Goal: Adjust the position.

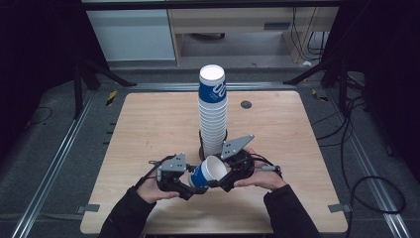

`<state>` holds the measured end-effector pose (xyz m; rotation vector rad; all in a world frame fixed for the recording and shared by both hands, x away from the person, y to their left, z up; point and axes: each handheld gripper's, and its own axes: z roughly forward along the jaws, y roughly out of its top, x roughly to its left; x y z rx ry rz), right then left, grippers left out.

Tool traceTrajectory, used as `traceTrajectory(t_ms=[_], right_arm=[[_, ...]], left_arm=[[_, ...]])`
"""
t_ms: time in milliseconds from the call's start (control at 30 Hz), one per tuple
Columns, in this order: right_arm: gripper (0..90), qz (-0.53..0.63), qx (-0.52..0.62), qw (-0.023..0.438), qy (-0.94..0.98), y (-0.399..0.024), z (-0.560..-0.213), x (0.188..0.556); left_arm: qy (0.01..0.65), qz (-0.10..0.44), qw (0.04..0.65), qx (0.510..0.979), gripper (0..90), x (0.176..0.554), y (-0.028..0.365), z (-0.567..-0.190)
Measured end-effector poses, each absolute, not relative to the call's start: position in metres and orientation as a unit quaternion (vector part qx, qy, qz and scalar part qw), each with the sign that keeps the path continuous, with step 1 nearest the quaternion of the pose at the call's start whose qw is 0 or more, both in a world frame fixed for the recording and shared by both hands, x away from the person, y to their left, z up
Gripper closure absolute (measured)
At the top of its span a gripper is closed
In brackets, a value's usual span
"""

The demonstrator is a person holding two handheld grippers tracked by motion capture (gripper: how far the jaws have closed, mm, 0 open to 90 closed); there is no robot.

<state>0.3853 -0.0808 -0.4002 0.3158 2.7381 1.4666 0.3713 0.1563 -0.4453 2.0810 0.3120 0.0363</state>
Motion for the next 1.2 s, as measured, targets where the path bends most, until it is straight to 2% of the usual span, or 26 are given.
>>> traceTrajectory(t_ms=[233,700,1200], right_arm=[[7.8,0.495,0.116,0.023,0.861,-0.090,-0.393,0.386],[6.6,0.539,0.183,0.068,0.819,-0.139,-0.392,0.379],[6.6,0.573,0.192,0.049,0.796,-0.142,-0.399,0.376]], left_arm=[[0.140,0.012,0.500,0.855,25.7,0.375,0.162,-0.447],[0.165,0.031,0.534,0.829,25.7,0.381,0.178,-0.441],[0.168,0.035,0.584,0.793,25.7,0.375,0.171,-0.436]])
